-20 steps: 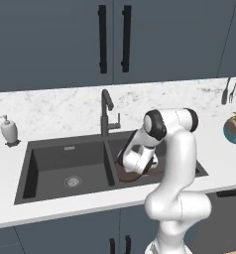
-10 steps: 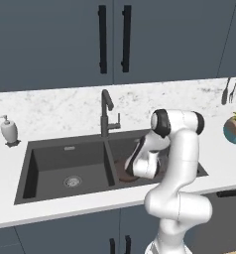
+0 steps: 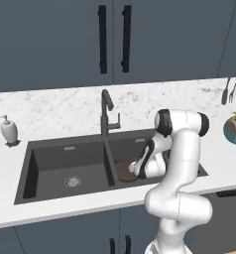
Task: Pick the pan and sponge and place them into the sink. Then turn on the water.
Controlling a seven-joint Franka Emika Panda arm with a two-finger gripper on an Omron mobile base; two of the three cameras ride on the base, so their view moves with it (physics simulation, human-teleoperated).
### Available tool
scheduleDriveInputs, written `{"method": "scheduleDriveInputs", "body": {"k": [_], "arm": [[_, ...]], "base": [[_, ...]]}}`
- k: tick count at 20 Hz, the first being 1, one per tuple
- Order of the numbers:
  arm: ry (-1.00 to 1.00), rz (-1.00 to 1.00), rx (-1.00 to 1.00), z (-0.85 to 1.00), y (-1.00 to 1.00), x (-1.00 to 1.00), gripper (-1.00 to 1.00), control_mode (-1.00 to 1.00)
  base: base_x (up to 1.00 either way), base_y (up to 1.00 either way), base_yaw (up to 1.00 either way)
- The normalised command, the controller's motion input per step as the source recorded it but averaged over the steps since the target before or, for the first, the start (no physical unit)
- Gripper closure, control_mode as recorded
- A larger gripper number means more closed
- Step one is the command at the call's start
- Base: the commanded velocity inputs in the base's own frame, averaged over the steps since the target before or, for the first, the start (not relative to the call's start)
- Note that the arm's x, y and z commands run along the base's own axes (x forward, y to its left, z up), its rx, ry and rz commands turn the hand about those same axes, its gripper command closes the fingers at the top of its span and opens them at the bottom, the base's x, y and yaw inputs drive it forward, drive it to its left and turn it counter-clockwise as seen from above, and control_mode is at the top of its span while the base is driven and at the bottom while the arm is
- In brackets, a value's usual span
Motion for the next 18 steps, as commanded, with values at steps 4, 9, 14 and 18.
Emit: {"method": "scheduleDriveInputs", "body": {"k": [4, 9, 14, 18], "arm": [[-0.01, 0.0, 0.0, 0.31, 0.0, 0.0, -1.0, -1.0], [-0.03, 0.0, 0.0, 0.51, 0.16, -0.04, -1.0, -1.0], [-0.09, 0.0, 0.0, 0.87, 0.15, -0.17, -1.0, -1.0], [-0.13, 0.0, 0.0, 0.98, 0.01, -0.36, -1.0, -1.0]], "base": [[0.0, 0.0, 0.0], [0.0, 0.0, 0.0], [0.0, 0.0, 0.0], [0.0, 0.0, 0.0]]}}
